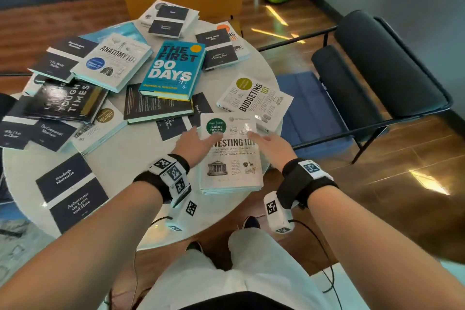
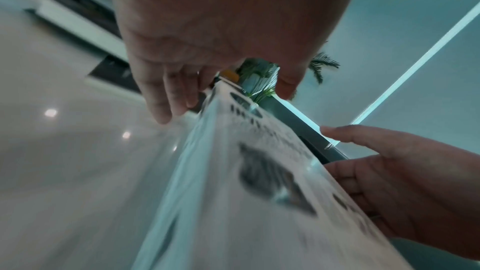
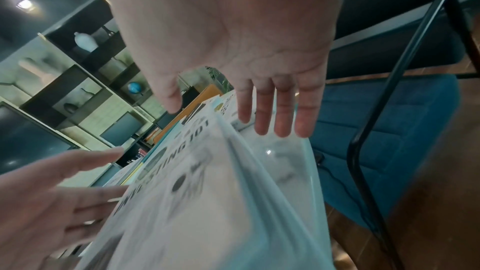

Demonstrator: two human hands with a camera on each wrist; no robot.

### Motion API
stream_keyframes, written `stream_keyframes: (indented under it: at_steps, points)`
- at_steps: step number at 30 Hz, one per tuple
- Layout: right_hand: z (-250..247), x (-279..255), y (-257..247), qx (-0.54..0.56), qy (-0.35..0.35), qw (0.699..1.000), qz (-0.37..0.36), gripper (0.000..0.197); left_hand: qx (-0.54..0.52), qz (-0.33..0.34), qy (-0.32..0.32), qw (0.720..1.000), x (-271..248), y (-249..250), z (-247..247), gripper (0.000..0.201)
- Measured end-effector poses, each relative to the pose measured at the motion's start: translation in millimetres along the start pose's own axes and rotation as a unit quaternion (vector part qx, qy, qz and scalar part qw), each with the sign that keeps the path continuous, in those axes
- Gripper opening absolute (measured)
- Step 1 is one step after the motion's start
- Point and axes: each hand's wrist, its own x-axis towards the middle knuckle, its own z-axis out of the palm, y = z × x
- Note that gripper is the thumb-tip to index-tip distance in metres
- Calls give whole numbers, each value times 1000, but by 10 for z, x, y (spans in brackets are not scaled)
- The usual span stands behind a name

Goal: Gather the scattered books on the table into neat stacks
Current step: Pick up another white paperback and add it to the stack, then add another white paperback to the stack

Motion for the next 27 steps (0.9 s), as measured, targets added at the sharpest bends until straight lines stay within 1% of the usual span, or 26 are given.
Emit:
stream_keyframes:
  at_steps: [1,2,3,5,6,8,10,12,14,16,19,21,23,25,27]
  points:
    - [-82,83,-30,-18,20,1000,-5,51,36,9,37,999,85,99,-43,99]
    - [-170,168,-67,-40,36,998,-15,52,64,28,65,995,173,216,-87,100]
    - [-255,267,-92,-63,46,997,-21,52,87,50,84,991,276,354,-131,93]
    - [-438,437,-174,-89,71,993,-26,44,146,89,91,981,505,647,-207,74]
    - [-521,528,-201,-99,85,991,-29,40,183,98,80,975,616,780,-237,67]
    - [-685,731,-262,-133,107,984,-43,35,265,105,43,958,851,994,-251,60]
    - [-771,845,-308,-188,111,974,-54,38,341,97,9,935,993,1073,-225,58]
    - [-862,981,-352,-239,103,964,-54,52,397,76,-17,915,1131,1125,-183,60]
    - [-911,1114,-366,-275,78,957,-39,68,429,56,-44,901,1240,1135,-134,65]
    - [-916,1240,-347,-269,46,962,-7,78,443,33,-67,893,1333,1120,-74,68]
    - [-864,1354,-289,-195,18,981,9,82,434,16,-70,898,1424,1095,4,62]
    - [-841,1392,-264,-148,18,989,13,80,425,9,-60,903,1469,1102,28,56]
    - [-860,1414,-283,-133,30,991,17,80,413,-2,-49,910,1492,1120,26,55]
    - [-919,1414,-360,-115,44,992,-1,76,384,-10,-27,923,1503,1130,-3,56]
    - [-990,1396,-479,-87,61,993,-41,67,337,-23,5,941,1506,1131,-57,60]
